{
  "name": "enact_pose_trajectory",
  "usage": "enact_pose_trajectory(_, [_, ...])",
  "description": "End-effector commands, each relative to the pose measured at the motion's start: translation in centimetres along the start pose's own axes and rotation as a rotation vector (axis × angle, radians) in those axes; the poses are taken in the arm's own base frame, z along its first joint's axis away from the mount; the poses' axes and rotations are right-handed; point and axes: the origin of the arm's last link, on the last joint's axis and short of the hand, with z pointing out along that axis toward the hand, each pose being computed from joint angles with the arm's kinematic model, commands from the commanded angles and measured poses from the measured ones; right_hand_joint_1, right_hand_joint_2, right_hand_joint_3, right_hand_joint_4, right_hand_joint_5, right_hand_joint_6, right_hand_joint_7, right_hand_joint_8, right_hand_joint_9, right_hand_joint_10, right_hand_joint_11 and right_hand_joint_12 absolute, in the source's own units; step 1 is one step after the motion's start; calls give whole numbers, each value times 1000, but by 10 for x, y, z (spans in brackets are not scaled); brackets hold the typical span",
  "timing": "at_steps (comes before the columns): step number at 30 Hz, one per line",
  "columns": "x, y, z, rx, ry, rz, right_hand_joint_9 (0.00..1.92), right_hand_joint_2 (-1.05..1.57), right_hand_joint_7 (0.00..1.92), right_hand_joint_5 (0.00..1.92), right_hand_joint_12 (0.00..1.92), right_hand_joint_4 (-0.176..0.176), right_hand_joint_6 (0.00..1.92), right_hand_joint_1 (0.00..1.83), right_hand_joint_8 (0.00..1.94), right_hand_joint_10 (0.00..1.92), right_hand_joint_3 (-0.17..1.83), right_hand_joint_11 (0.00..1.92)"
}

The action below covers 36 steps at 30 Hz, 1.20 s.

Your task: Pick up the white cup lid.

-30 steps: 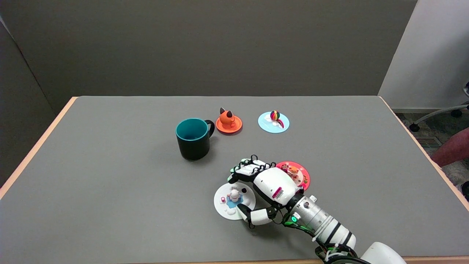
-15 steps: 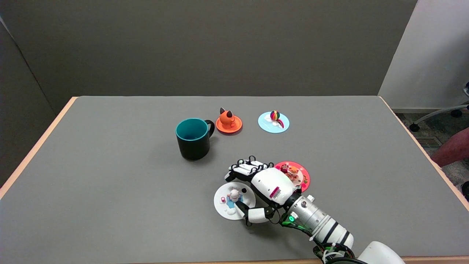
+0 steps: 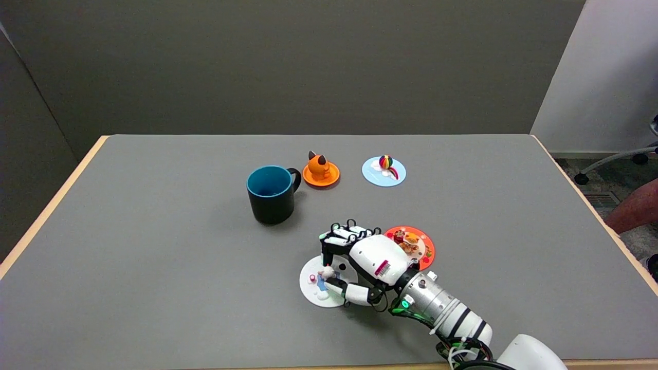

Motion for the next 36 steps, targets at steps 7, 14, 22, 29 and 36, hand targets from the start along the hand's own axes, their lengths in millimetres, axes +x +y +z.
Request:
enact_pose_trajectory(7, [0, 3, 5, -17, -26, 10, 440, 1177, 283, 656, 202, -14, 1489, 953, 604, 241, 251, 320])
enact_pose_trajectory(14, [11, 5, 8, -21, -2, 0, 441, 1198, 282, 626, 209, 10, 1536, 920, 642, 275, 250, 336])
enact_pose_trajectory(22, [26, 3, 13, -18, 18, -18, 442, 1205, 290, 614, 214, 23, 1552, 906, 656, 291, 248, 340])
enact_pose_trajectory(29, [40, 0, 19, -7, 55, -30, 428, 1219, 290, 604, 246, 41, 1563, 889, 682, 328, 230, 328])
enact_pose_trajectory(36, [60, -4, 31, 3, 95, -38, 431, 1221, 301, 602, 254, 41, 1566, 888, 692, 339, 230, 337])
